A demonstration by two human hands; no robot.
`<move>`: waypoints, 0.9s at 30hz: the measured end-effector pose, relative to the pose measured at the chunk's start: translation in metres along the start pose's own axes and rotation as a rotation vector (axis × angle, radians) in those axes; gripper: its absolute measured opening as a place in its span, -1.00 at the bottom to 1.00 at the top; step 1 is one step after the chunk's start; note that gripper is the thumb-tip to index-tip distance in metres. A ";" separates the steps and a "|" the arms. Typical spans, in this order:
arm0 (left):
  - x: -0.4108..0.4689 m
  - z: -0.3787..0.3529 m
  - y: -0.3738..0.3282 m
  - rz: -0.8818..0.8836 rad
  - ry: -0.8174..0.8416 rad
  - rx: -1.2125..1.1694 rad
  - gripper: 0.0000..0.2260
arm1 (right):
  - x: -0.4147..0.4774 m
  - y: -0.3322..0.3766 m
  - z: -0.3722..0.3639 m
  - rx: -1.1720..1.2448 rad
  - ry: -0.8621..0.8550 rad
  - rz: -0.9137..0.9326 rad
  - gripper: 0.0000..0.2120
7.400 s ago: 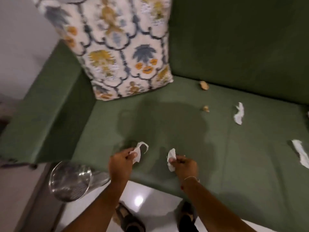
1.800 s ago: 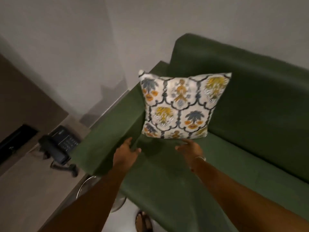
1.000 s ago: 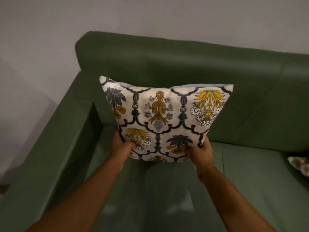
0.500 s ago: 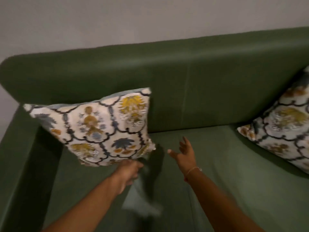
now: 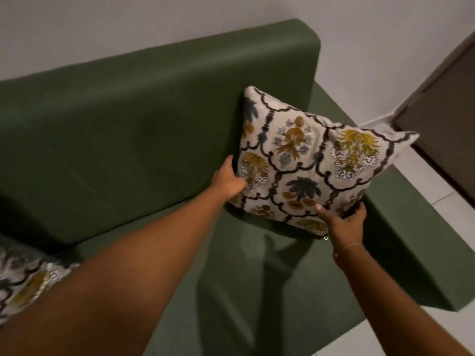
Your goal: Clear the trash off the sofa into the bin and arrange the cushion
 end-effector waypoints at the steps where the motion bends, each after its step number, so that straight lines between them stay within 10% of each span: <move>1: 0.008 -0.007 -0.011 0.022 0.006 -0.024 -0.19 | 0.014 0.000 0.001 0.019 0.032 -0.037 0.02; 11: -0.021 -0.006 -0.007 0.137 -0.126 -0.481 -0.39 | 0.029 -0.002 -0.017 0.024 0.225 -0.061 -0.35; 18: -0.070 0.079 0.085 0.191 -0.521 -0.654 -0.45 | -0.009 0.018 -0.115 0.004 0.481 0.046 -0.47; 27: -0.054 0.080 0.115 0.228 -0.434 -0.649 -0.24 | -0.007 -0.004 -0.147 -0.141 0.472 0.122 -0.47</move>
Point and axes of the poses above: each hand's wrist, its own x-axis towards the middle knuckle, its own z-axis out of the back of the hand, y = z × x, the point moved 8 cm from there along x, towards the middle knuckle, and after that the axes turned 10 degrees about -y, right-handed, at the moved point
